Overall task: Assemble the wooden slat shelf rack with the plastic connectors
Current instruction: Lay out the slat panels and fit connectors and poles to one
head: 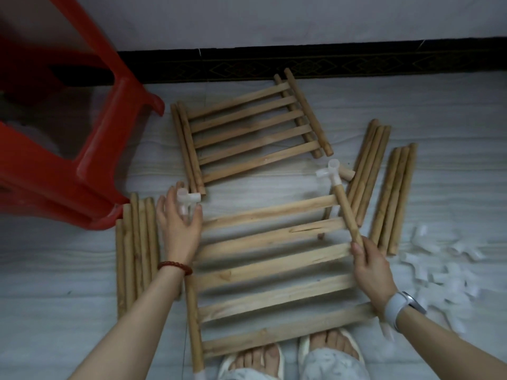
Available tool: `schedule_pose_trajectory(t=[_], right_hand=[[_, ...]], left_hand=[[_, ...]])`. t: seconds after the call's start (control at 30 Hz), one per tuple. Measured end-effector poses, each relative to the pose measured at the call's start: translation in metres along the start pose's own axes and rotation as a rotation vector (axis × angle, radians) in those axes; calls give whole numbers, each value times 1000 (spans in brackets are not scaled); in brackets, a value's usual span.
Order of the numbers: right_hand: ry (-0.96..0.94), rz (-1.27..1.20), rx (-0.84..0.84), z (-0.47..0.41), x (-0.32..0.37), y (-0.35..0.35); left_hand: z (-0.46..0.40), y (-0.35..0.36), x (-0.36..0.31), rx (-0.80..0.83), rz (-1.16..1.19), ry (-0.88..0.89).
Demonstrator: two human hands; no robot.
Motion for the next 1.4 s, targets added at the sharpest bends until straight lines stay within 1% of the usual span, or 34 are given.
schedule_pose_trajectory(t=[0.07, 0.13, 0.2, 0.33, 0.47, 0.5, 0.6, 0.67, 0.77, 0.83, 0.93, 0.97, 1.03, 1.1, 1.17, 1.23, 1.33, 1.4], right_hand=[[-5, -4, 5, 7, 0, -4], [17, 35, 60, 11, -2, -5], [48, 89, 152, 13, -6, -6], [79, 137, 254, 21, -2, -12], [177, -6, 454, 38, 11, -12], [176, -22, 465, 36, 13, -13], [159, -65, 373, 17, 17, -21], [179, -128, 401, 16, 16, -19], [147, -51, 492, 14, 13, -12], [131, -40, 482, 1, 10, -7], [186, -199, 449, -16, 12, 3], [182, -207, 447, -21, 13, 8], [118, -143, 384, -30, 22, 14], [41, -153, 305, -40, 36, 20], [-1, -222, 315, -41, 52, 29], [29, -290, 340, -43, 58, 41], [50, -163, 276, -48, 53, 47], [82, -110, 232, -48, 46, 46]], left_hand=[[-7, 0, 3, 17, 160, -133], [-11, -2, 0, 1, 191, -220], [-8, -4, -9, -11, 190, -256], [7, -15, -36, 8, 124, -194], [21, -35, -46, 30, 111, -123], [21, -38, -47, 23, 112, -109], [22, -39, -35, 20, 106, -140], [26, -32, -24, 49, 118, -162], [27, -14, -9, 96, 139, -223], [21, -2, -2, 121, 157, -238], [14, 5, 11, 151, 159, -251], [13, 3, 19, 153, 170, -274], [11, 0, 37, 151, 238, -361], [10, -3, 52, 135, 334, -445], [9, -11, 64, 74, 358, -484], [10, -21, 71, 36, 332, -485], [6, -26, 79, 53, 232, -446], [9, -24, 67, 64, 160, -384]])
Point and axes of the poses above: each hand's wrist, its own z-axis away from the middle knuckle, its own y-axis out of the palm, x = y × z, the point moved 8 cm from there along -z, towards the middle knuckle, and after that the axes turned 7 degrees about z, right-handed, at the moved point
